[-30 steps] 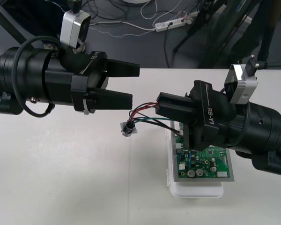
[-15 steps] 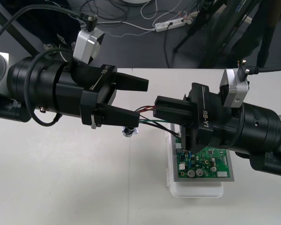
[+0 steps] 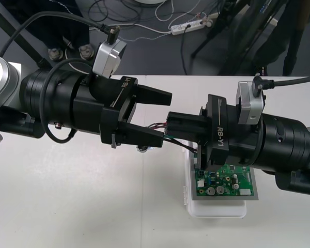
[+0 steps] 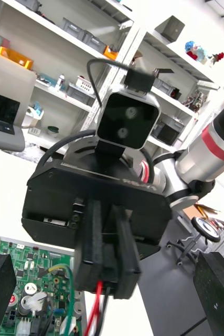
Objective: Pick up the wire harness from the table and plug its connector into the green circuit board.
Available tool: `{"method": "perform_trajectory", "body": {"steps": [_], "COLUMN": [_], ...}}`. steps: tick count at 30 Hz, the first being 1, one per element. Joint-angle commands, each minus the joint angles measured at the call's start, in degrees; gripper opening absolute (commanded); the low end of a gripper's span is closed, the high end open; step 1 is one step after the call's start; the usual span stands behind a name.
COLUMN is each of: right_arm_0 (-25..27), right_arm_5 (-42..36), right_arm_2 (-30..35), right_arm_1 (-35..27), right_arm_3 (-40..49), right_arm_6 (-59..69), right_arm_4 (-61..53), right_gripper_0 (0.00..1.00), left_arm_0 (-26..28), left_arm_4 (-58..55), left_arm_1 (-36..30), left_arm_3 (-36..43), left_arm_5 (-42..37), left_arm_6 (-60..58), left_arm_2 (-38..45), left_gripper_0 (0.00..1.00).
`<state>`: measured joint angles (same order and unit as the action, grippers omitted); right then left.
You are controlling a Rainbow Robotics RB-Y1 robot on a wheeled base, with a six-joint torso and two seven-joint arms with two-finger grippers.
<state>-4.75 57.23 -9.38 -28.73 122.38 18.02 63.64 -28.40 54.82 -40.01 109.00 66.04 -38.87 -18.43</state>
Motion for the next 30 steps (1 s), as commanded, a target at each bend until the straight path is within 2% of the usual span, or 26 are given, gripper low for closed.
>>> {"method": "perform_trajectory", "body": {"steps": [1, 9, 30], "right_arm_0": [0.4, 0.4, 0.1], "right_arm_5": [-0.4, -0.3, 0.8], "right_arm_2": [-0.5, -0.6, -0.8], "right_arm_1": [-1.9, -1.9, -1.4], "right_arm_3": [4.0, 4.1, 4.1], "right_arm_6": [3.6, 3.7, 3.2], "right_arm_4": [2.4, 3.9, 6.3], "right_gripper_0": [0.00, 0.00, 0.00], "left_arm_0": [2.2, 4.8, 7.2], "left_arm_4": [0.2, -0.2, -2.4], "left_arm_1": [1.1, 1.2, 1.8], "left_arm_3": [0.2, 0.2, 0.2], "left_arm_5": [2.4, 2.4, 2.4], "left_arm_6": [4.5, 5.0, 7.1], "left_arm_2": [-0.4, -0.1, -0.1], "left_gripper_0": [1.00, 1.00, 1.00]}}
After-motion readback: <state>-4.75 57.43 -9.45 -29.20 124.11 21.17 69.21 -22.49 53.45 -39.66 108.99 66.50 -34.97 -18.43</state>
